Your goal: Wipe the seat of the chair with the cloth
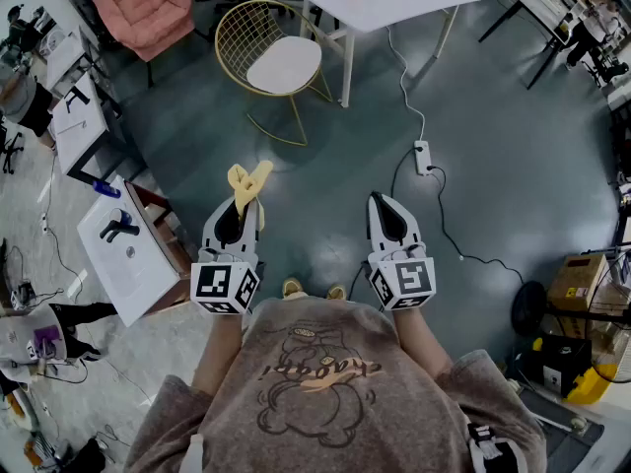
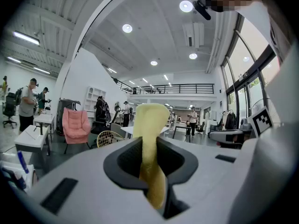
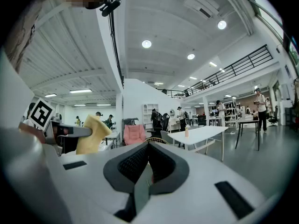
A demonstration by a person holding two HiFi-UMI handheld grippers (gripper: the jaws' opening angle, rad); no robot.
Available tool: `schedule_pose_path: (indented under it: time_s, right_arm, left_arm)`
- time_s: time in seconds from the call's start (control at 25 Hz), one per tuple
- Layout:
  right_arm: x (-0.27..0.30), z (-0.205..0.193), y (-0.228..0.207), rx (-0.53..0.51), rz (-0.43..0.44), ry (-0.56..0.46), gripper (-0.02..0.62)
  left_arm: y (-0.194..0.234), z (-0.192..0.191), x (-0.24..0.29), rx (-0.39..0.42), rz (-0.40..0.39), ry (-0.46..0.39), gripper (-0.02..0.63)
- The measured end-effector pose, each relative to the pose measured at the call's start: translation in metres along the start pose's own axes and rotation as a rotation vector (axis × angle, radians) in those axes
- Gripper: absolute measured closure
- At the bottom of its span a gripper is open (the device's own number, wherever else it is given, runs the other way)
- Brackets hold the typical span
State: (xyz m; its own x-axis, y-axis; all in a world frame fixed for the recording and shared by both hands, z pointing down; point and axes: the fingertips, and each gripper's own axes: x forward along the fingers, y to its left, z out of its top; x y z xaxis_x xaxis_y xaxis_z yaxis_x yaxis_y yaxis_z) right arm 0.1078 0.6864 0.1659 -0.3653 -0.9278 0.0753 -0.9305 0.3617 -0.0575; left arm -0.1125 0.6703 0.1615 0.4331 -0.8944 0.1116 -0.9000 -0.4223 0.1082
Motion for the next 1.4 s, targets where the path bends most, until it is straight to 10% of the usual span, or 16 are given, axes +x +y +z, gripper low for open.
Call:
schedule_pose_path:
  time_s: [1.4]
  right_arm:
    - [0.053,-0.005,0.022,0.022,-0.063,-0.051,0.569]
  left_arm:
    - [0.071,0.001,0.038,0.023,-0.076,0.007,0.535]
